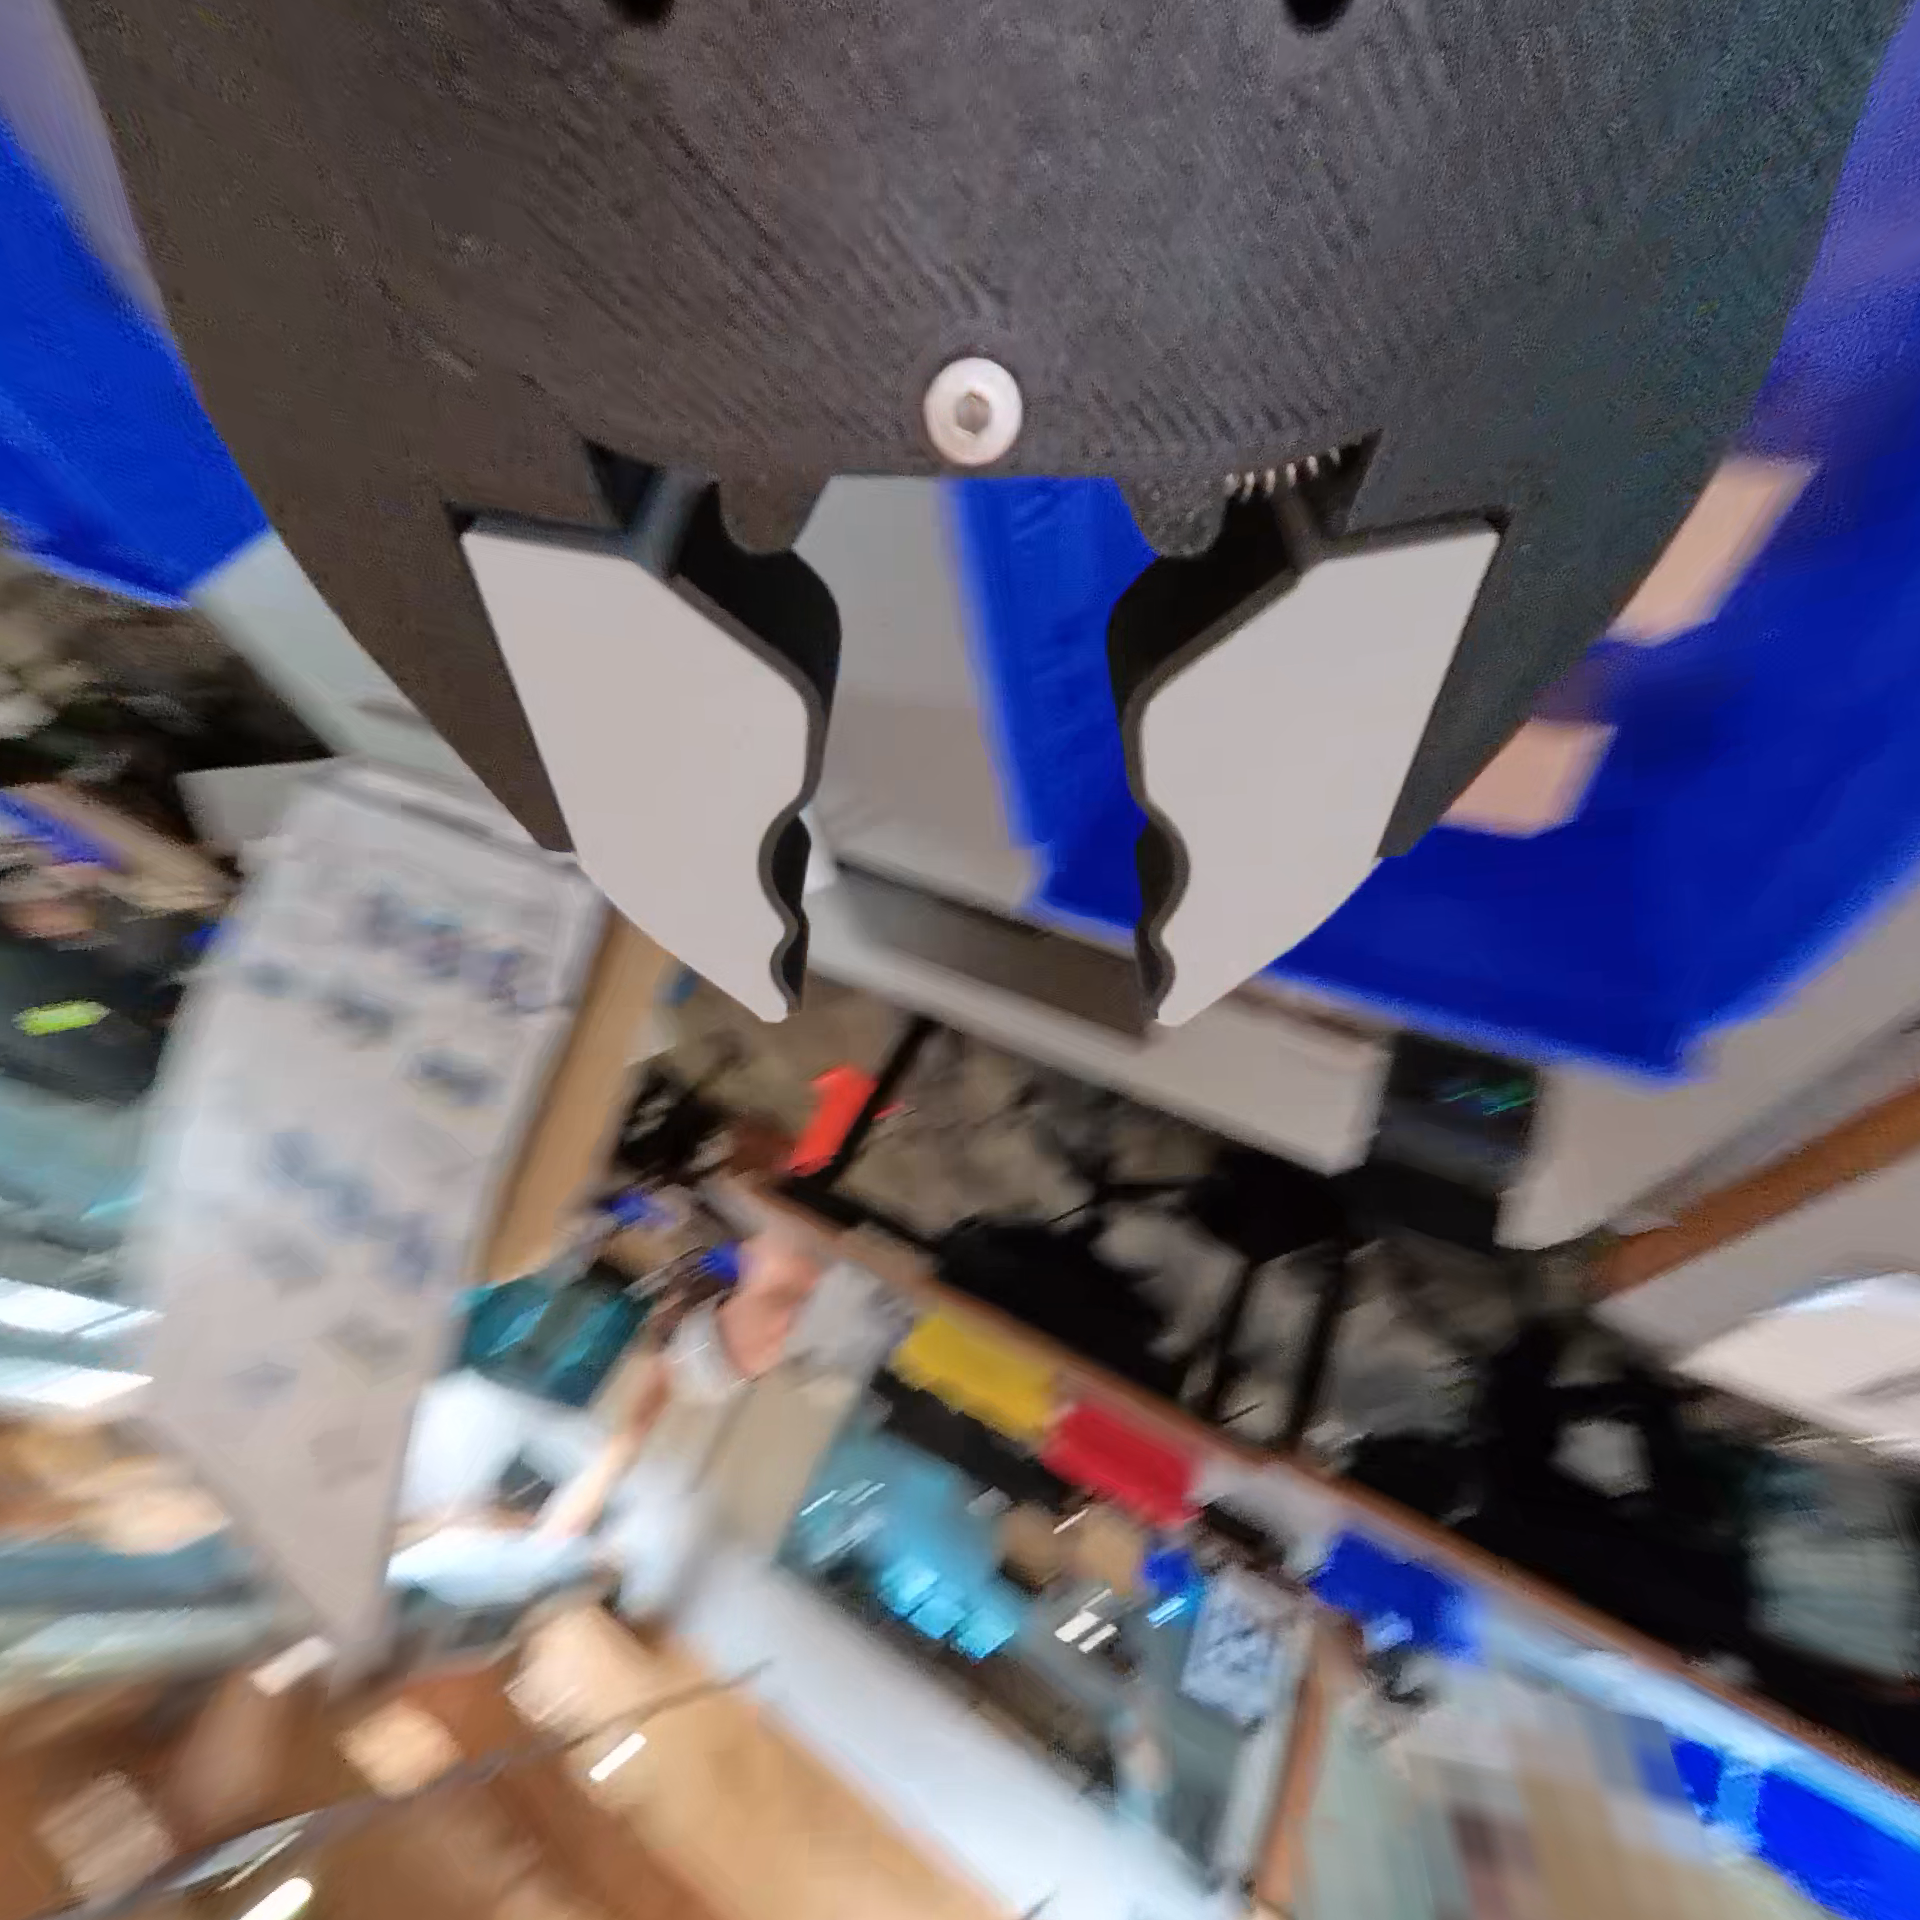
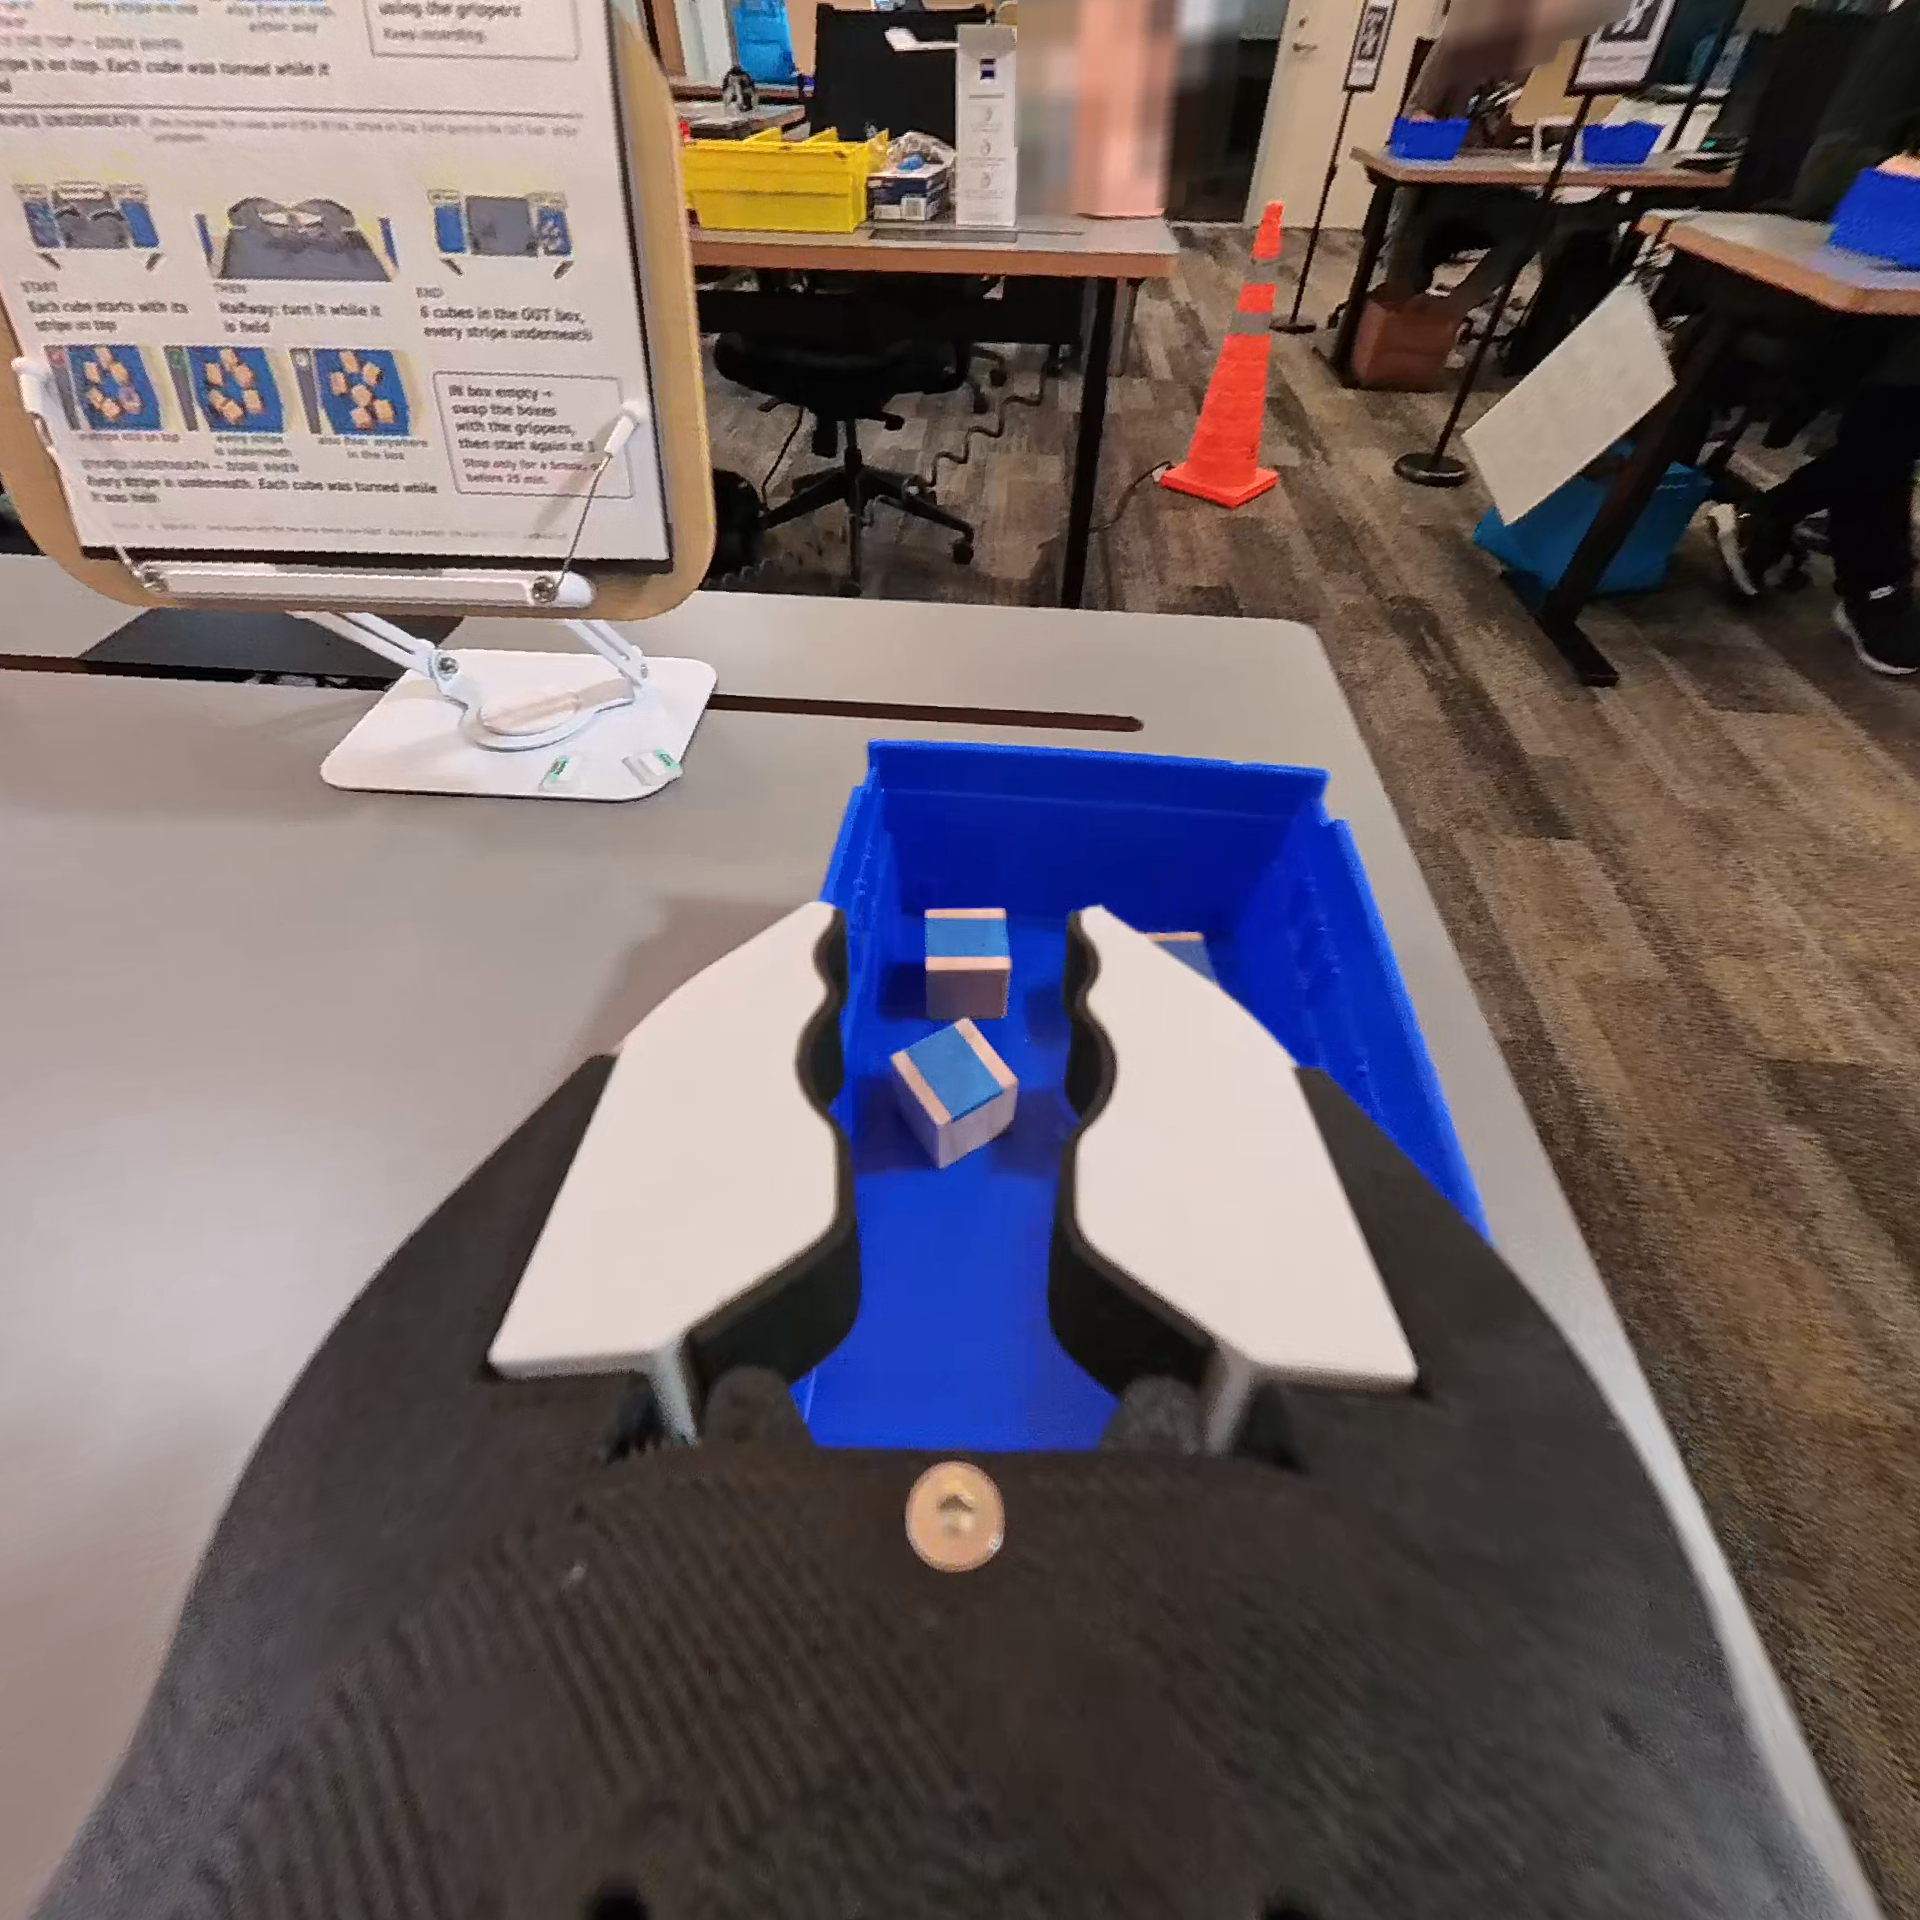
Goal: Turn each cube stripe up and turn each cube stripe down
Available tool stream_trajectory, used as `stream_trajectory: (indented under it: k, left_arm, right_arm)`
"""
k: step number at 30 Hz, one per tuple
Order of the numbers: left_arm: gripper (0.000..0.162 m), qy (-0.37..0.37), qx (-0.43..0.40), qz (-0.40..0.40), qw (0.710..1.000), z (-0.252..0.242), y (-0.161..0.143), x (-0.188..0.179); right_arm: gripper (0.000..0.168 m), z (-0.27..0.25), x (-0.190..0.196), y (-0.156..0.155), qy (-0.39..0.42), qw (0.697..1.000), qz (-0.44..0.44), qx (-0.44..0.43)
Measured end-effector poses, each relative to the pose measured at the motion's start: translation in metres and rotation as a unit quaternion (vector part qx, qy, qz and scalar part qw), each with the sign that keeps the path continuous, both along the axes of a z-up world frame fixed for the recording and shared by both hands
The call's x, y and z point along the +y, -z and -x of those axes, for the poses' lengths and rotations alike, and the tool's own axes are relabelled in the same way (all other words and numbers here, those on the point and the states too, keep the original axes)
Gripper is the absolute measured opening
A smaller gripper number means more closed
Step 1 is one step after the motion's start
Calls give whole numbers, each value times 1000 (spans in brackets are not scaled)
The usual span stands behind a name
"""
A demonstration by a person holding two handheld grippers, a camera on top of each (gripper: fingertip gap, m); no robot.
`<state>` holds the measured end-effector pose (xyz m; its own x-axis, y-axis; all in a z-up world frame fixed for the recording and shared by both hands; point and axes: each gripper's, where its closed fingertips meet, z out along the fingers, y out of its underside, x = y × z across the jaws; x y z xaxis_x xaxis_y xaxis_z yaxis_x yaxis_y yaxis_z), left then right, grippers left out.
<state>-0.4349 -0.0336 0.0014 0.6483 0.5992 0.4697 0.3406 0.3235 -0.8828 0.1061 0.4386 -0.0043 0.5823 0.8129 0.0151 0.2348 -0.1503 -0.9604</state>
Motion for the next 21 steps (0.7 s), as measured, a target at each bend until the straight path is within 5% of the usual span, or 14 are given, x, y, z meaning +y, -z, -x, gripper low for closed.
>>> stream_trajectory:
  k: [6,17,21]
  left_arm:
    - [42,-81,-117,265,954,41,121,-58]
    - [69,-106,-138,430,886,60,189,-60]
    - [53,-126,-121,479,860,60,190,-67]
  right_arm:
    - [42,22,-10,17,-20,998,-18,-49]
    - [41,24,-13,7,-16,994,-82,-77]
    - [40,22,-15,0,-26,997,-57,-39]
